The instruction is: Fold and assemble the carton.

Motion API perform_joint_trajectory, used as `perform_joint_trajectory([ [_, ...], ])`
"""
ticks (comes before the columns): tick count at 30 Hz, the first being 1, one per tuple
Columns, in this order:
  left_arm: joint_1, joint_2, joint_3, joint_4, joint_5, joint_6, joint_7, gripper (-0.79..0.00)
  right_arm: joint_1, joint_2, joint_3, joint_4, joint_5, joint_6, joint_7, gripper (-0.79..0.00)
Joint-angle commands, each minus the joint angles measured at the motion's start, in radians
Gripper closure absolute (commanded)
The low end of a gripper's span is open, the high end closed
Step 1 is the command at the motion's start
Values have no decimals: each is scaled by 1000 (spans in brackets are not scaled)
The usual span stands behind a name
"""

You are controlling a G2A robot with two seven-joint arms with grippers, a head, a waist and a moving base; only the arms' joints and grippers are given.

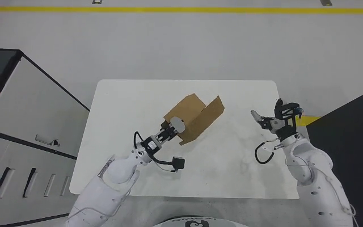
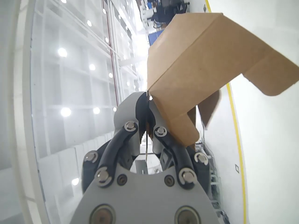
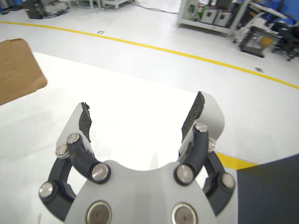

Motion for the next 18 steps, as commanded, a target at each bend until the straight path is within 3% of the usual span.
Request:
perform_joint_trajectory([
  [1, -11, 35, -6, -1, 0, 36, 51, 0, 8, 10, 45, 1, 66, -152, 66, -785],
  [4, -20, 78, -9, -8, 0, 65, 89, 0, 27, 26, 92, 18, 156, -302, 175, -785],
  [8, -27, 125, 3, -22, 0, 102, 125, 0, 59, 40, 121, 35, 249, -391, 277, -785],
  [14, -27, 125, 3, -22, 0, 102, 125, 0, 59, 40, 121, 35, 249, -391, 277, -785],
  [18, -86, 146, -14, -3, 0, 122, 239, 0, 76, 48, 72, 103, 468, -438, 406, -785],
])
